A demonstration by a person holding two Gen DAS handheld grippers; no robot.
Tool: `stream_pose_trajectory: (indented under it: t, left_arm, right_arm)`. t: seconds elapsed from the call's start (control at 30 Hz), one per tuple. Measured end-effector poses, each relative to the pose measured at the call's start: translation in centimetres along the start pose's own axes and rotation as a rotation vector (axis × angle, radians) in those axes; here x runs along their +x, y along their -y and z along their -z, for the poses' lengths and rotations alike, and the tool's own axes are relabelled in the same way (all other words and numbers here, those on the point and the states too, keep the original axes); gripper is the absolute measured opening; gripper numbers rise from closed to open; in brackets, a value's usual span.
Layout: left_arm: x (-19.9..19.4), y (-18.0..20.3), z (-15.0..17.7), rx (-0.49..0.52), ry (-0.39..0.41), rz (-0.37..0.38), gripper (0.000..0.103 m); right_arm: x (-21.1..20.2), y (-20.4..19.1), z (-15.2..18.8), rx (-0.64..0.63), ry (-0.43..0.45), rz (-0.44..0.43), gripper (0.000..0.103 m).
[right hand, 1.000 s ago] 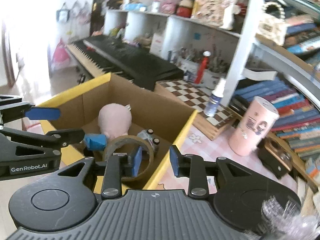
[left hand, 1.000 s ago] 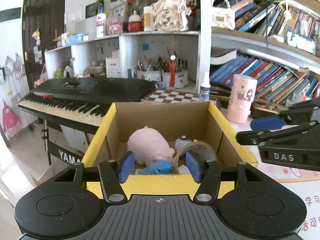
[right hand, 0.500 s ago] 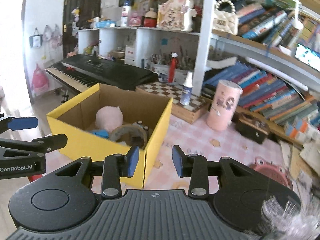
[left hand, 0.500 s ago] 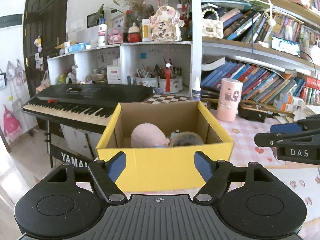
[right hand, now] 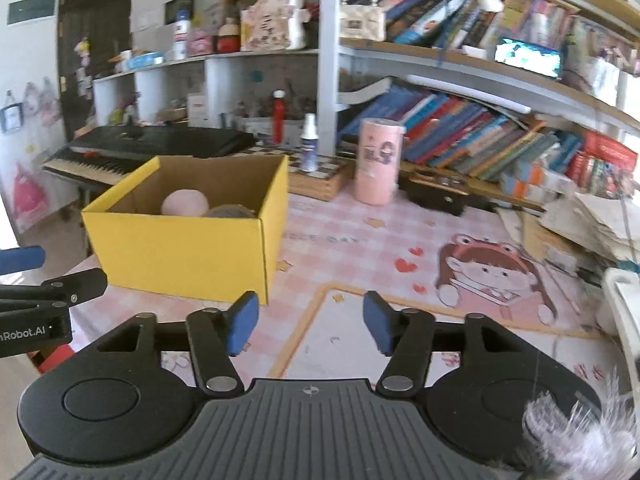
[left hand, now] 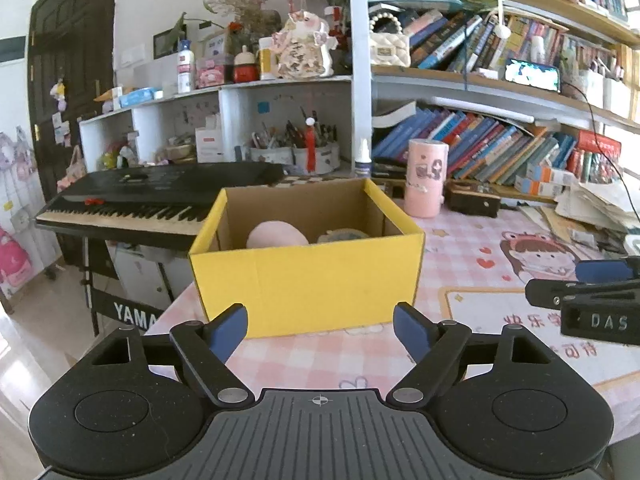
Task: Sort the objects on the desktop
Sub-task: 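Lift both open tools out of the yellow box and withdraw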
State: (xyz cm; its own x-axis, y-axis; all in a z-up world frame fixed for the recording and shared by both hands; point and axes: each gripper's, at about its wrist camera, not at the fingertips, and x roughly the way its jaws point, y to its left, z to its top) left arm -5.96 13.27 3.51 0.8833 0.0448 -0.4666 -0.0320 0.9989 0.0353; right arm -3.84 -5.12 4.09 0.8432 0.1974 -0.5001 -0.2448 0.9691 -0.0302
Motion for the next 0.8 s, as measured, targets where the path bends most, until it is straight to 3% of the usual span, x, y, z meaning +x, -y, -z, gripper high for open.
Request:
stream_pose_trajectory:
  t: [0.37, 0.63, 0.8]
  left_arm:
    - [-1.1, 2.1, 1.3, 0.034, -0.012, -0.005, 0.094]
    - [-0.8, 2.8, 1.9, 0.020, -0.045, -0.002, 0.097]
    - [-0.4, 3.2, 2.3, 0.015, -0.085, 0.010, 0.097]
  right_arm:
    - [-0.9, 0.3, 2.7, 0.091, -0.035, 0.045, 0.086]
    - [-1.4, 1.9, 3.9, 0.131, -0.055, 0.123, 0.092]
    - [-1.8, 2.3, 4.4, 0.131, -0.068, 0.127, 0.093]
